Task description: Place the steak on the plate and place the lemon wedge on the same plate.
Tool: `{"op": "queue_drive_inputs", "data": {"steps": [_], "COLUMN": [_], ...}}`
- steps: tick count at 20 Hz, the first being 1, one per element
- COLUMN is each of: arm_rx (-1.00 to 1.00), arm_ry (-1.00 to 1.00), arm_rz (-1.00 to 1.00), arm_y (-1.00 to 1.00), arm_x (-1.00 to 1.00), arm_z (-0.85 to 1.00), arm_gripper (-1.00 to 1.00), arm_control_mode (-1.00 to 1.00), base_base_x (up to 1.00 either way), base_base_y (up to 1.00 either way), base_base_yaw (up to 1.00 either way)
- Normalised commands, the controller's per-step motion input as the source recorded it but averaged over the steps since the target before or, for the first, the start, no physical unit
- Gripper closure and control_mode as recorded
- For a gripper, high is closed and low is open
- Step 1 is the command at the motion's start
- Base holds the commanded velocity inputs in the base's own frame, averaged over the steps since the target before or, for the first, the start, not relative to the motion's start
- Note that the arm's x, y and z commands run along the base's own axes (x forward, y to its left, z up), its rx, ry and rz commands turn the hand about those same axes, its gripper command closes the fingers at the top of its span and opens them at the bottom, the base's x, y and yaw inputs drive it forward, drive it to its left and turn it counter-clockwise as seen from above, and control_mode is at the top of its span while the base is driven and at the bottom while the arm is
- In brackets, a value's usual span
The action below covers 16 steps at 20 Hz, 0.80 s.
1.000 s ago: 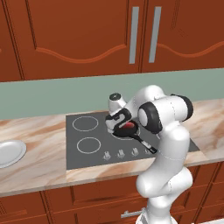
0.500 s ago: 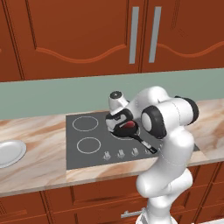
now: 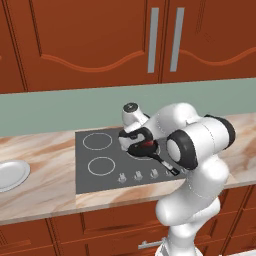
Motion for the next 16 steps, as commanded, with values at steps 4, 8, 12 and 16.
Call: {"op": "queue_drive_inputs", "data": {"steps": [4,8,12,16], "arm_rx": [-0.02,-0.01,0.00,0.00], "arm_ry": [-0.07,-0.09,-0.06,-0.01], "arm_rz": [0.02,0.03,0.03,0.04], "arm_y": [0.21,0.27,0.32,0.34], "arm_x": [-0.27,-0.35,-0.31,-0.31], "arm_z": [0.33,0.26,0.15,0.14], "arm_gripper": [1.00,1.00,1.00,1.00], "arm_control_mode": [-1.00,-1.00,-1.00,-1.00], "base_base_x": [0.00,0.00,0.00,0.00], "base_base_y": [0.00,0.00,0.00,0.00], "base_base_yaw": [0.00,0.00,0.00,0.00]}}
